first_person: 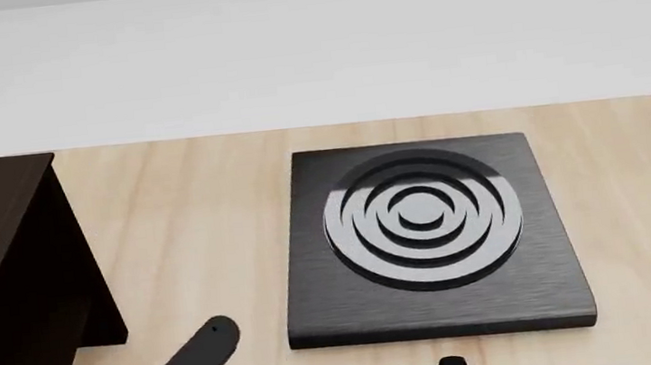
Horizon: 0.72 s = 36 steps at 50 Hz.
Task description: Put the frying pan under the cabinet shelf.
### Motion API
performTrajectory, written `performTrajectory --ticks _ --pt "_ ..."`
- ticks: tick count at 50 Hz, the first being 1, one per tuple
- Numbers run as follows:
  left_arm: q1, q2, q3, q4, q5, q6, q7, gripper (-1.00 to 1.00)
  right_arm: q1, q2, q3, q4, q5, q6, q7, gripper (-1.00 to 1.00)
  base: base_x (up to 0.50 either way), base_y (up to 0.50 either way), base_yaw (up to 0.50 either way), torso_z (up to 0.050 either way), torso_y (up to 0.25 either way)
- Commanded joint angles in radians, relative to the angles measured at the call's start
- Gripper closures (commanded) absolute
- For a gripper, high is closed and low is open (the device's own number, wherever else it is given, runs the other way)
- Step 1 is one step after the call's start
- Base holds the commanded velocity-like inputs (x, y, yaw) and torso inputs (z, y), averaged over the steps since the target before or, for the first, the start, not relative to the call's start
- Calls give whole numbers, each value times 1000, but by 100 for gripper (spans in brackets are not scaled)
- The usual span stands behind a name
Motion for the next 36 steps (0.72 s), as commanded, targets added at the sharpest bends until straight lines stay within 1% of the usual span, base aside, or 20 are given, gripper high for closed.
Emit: performTrajectory --ticks 1,6,7,8,13,14,16,22,27,32,34,36 --pt "73 6 42 -17 114 75 66 -100 -21 188 69 -218 71 45 200 -100 0 0 0 0 0" --pt "64 20 56 -26 127 80 75 -100 -31 257 93 -354 180 104 314 -100 0 0 0 0 0" --pt "56 24 58 -29 126 79 77 -100 -26 294 118 -437 248 120 400 -100 0 0 0 0 0" --pt "56 25 57 -30 127 81 78 -100 -15 306 118 -479 257 140 452 -100 0 0 0 0 0" --pt "58 27 60 -30 130 88 83 -100 20 369 180 -622 359 136 614 -100 0 0 0 0 0" --pt "58 26 60 -30 130 88 83 -100 21 369 180 -623 362 137 616 -100 0 0 0 0 0" --pt "48 29 58 -31 121 82 79 -100 54 406 213 -689 433 131 709 -100 0 0 0 0 0" --pt "34 31 52 -29 106 76 72 -100 99 482 258 -768 522 114 836 -100 0 0 0 0 0" --pt "26 31 51 -32 103 75 71 -100 114 548 290 -819 587 86 904 -100 0 0 0 0 0" --pt "22 33 56 -35 107 77 75 -100 196 619 318 -878 719 68 1017 -100 0 0 0 0 0" --pt "20 31 53 -35 103 77 73 -100 243 640 319 -899 768 85 1078 -100 0 0 0 0 0" --pt "20 31 54 -34 103 76 72 -100 250 636 393 -903 851 105 1114 -100 0 0 0 0 0"
